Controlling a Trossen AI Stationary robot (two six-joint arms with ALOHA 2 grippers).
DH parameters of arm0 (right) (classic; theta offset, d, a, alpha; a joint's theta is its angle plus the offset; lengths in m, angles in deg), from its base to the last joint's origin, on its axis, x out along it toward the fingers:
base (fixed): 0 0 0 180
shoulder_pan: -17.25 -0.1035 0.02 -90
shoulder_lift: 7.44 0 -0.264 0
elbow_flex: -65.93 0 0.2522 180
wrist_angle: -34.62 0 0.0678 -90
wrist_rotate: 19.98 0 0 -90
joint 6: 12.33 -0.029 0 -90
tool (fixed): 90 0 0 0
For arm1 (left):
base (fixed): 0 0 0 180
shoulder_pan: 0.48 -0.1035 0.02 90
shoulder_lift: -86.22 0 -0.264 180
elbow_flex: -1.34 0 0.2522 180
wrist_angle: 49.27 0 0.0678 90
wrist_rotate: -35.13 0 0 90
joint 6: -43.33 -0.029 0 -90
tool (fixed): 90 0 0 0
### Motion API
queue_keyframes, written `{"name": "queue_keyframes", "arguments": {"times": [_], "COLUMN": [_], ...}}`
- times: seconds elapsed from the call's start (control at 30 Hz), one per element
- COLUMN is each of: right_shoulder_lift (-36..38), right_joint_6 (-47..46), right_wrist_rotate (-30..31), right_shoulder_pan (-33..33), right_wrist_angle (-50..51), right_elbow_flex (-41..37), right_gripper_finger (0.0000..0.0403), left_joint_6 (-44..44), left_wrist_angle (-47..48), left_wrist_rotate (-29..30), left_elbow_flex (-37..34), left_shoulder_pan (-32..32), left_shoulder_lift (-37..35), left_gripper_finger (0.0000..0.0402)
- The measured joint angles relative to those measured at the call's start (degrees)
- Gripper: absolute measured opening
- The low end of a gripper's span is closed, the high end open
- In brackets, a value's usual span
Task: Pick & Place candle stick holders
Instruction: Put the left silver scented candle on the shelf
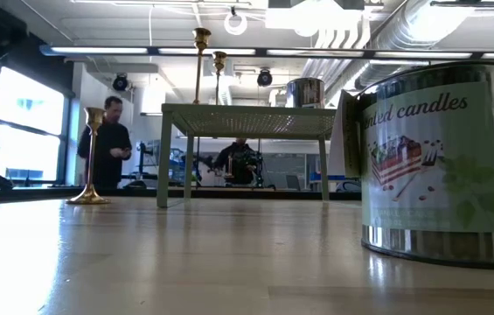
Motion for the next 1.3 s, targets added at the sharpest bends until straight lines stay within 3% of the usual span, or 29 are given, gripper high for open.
{"name": "queue_keyframes", "arguments": {"times": [0.47, 0.9, 1.3], "right_shoulder_lift": [-0.1, -0.1, -0.1], "right_joint_6": [-1.6, -3.6, -4.0], "right_wrist_rotate": [2.4, 2.7, 3.1], "right_shoulder_pan": [-2.5, -2.8, -3.6], "right_wrist_angle": [0.0, 0.0, 0.0], "right_elbow_flex": [0.0, 0.0, 0.0], "right_gripper_finger": [0.0394, 0.0394, 0.0394], "left_joint_6": [0.3, 0.5, -0.3], "left_wrist_angle": [-0.2, -0.4, -3.8], "left_wrist_rotate": [1.5, 0.8, 2.3], "left_elbow_flex": [0.1, 0.3, -1.0], "left_shoulder_pan": [0.0, 0.0, 0.0], "left_shoulder_lift": [1.3, 9.2, 9.3], "left_gripper_finger": [0.0380, 0.0381, 0.0381]}}
